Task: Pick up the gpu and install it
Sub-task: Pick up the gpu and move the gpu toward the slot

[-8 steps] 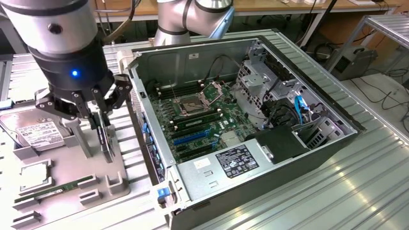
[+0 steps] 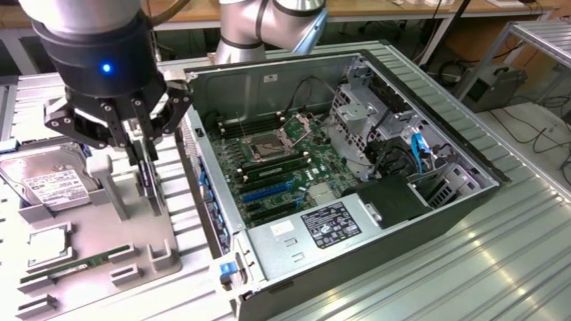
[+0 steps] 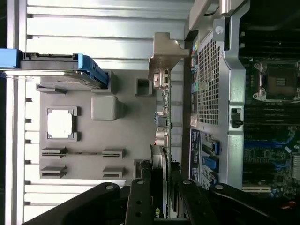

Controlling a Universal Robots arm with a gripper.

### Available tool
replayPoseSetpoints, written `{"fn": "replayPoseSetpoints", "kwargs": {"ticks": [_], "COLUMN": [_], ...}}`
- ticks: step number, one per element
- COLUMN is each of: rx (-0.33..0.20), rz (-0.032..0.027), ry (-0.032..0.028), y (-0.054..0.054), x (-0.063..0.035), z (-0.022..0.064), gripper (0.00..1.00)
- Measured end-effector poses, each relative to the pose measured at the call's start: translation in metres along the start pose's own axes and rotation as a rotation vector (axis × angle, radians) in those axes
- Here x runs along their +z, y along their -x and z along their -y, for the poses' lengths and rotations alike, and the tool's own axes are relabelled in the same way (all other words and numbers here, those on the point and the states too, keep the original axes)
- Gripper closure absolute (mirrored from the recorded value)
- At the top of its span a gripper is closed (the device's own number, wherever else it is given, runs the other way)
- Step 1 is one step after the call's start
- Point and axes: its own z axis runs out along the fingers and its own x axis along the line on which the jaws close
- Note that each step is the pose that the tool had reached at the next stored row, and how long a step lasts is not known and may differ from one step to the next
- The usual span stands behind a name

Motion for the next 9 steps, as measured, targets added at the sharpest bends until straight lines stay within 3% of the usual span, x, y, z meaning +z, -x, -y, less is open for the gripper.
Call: {"fn": "replayPoseSetpoints", "kwargs": {"ticks": [6, 9], "rx": [0.000, 0.001], "rz": [-0.0085, -0.0146], "ry": [0.0001, 0.0004], "y": [0.015, 0.029], "x": [-0.0282, -0.0474], "z": [0.0084, 0.0145], "gripper": [0.74, 0.74]}}
